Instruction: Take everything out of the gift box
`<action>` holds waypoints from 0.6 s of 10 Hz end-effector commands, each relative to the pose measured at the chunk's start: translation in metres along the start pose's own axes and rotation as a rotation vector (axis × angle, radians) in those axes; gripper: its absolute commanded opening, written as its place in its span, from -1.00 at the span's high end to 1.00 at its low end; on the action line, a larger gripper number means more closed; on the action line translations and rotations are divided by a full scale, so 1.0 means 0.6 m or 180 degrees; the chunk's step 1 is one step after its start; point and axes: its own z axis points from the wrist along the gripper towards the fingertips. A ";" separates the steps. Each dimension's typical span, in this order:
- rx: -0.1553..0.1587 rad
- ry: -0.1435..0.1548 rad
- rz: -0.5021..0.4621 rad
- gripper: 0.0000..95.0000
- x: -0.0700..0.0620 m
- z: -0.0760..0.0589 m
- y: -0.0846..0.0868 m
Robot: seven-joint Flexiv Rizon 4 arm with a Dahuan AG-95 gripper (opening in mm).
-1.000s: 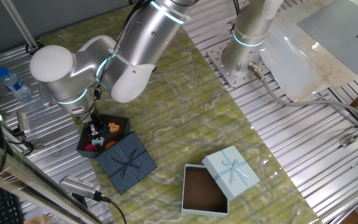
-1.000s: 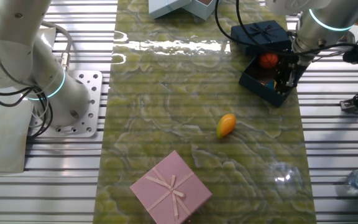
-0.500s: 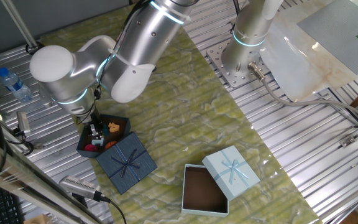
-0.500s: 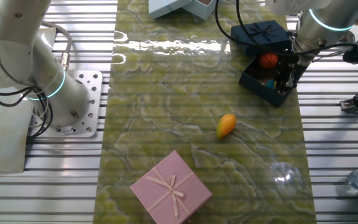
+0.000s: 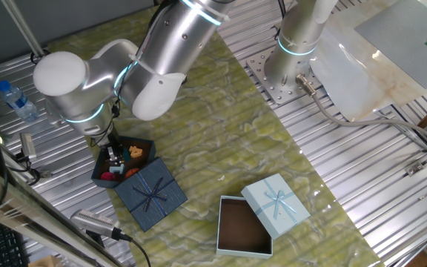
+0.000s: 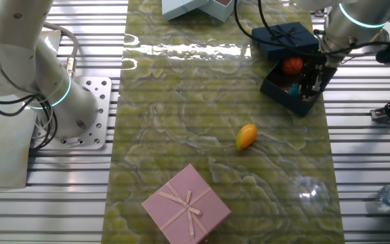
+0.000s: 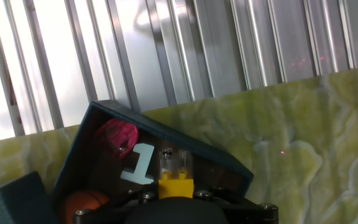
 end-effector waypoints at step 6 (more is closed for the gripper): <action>-0.0004 0.0031 -0.0052 0.60 0.019 -0.043 -0.009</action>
